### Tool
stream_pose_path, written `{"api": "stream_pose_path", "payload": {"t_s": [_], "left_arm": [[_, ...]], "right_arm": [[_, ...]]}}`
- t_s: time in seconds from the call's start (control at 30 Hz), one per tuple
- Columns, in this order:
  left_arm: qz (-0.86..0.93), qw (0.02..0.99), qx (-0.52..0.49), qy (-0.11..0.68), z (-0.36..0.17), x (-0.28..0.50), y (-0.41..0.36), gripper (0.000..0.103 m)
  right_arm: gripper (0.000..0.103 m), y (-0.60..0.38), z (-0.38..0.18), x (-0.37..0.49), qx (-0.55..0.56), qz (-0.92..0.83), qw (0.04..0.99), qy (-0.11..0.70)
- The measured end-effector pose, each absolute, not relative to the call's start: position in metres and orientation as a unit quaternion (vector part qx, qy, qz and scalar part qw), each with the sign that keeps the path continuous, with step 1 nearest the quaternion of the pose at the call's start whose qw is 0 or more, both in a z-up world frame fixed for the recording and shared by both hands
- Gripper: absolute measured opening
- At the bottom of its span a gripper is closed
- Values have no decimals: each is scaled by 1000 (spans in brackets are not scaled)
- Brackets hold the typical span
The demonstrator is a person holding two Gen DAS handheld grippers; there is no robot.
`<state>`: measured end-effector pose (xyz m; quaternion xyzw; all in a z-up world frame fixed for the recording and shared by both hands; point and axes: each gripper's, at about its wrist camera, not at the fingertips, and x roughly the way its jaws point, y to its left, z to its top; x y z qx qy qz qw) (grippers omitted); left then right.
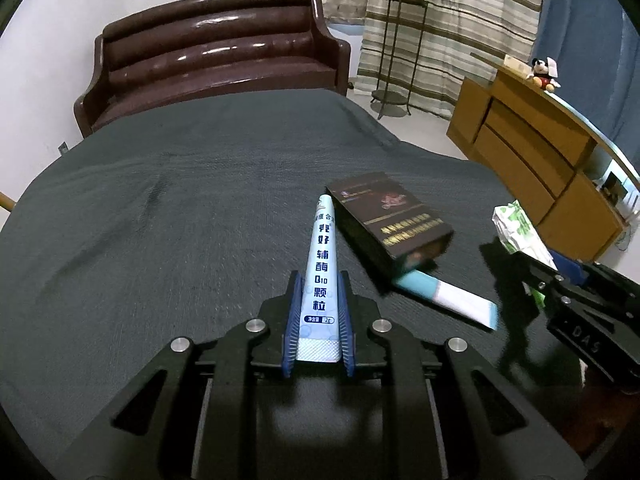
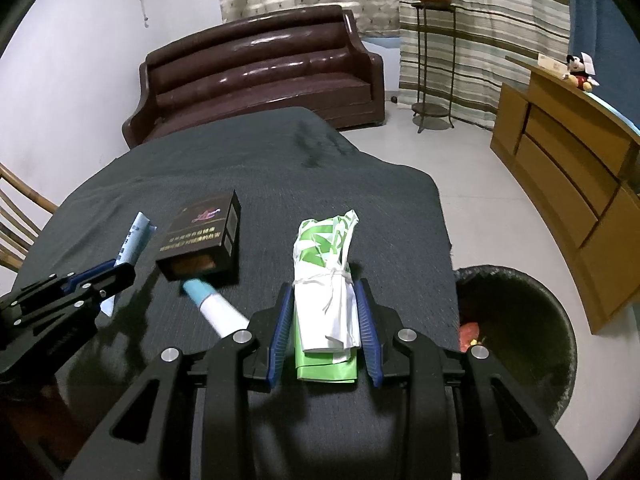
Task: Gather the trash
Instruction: 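Carry the packet and tube in both grippers over the black bin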
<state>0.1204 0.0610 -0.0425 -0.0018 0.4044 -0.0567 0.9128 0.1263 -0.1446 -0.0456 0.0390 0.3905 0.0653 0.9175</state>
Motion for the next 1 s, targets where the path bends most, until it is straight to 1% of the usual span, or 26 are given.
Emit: {"api": "stream_pose_path", "payload": {"t_s": [0.6,1.0], "left_arm": [[-86,931,18,355,-21,69,9,18],[-116,932,30,342,-21,60,-39,18]], "right_arm": [[33,-190,-36,75,45,21,931,361],[33,-231,-35,58,42,-29,939,340]]}}
